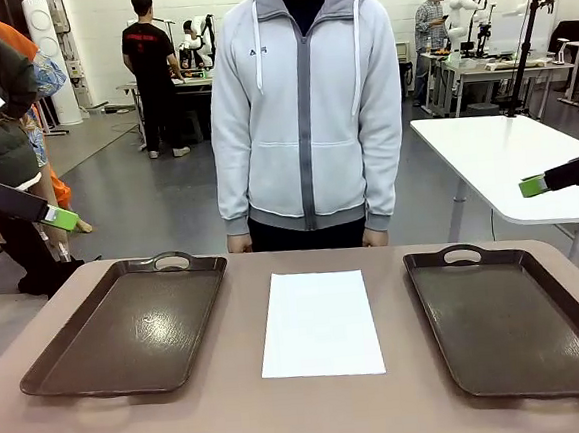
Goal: Sort the A4 documents.
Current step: Receive the A4 Paper.
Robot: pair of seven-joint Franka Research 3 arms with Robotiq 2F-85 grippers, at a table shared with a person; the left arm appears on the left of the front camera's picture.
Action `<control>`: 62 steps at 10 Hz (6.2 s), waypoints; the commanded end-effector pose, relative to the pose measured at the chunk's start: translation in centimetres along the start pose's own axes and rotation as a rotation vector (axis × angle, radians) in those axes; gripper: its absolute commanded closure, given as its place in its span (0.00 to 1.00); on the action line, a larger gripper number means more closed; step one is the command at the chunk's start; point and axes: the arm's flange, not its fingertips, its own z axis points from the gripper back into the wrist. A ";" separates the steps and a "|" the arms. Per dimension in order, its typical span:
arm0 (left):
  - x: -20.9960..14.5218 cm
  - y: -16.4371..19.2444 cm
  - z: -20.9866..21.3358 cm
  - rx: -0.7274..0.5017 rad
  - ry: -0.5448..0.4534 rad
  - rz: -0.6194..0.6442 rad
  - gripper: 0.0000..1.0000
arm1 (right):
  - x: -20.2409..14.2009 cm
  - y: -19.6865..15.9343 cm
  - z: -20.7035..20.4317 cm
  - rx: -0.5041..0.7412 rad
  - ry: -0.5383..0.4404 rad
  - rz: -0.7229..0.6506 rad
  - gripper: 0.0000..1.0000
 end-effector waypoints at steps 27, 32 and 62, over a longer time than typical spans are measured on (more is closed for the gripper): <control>0.2 -0.2 -1.2 -0.033 0.009 -0.006 0.00 | -0.1 -0.4 -1.0 -0.005 0.029 -0.012 0.00; 0.2 -0.2 -1.2 -0.033 0.009 -0.006 0.00 | -0.1 -0.4 -1.0 -0.005 0.029 -0.012 0.00; 0.2 -0.2 -1.2 -0.033 0.009 -0.006 0.00 | -0.1 -0.4 -1.0 -0.005 0.029 -0.012 0.00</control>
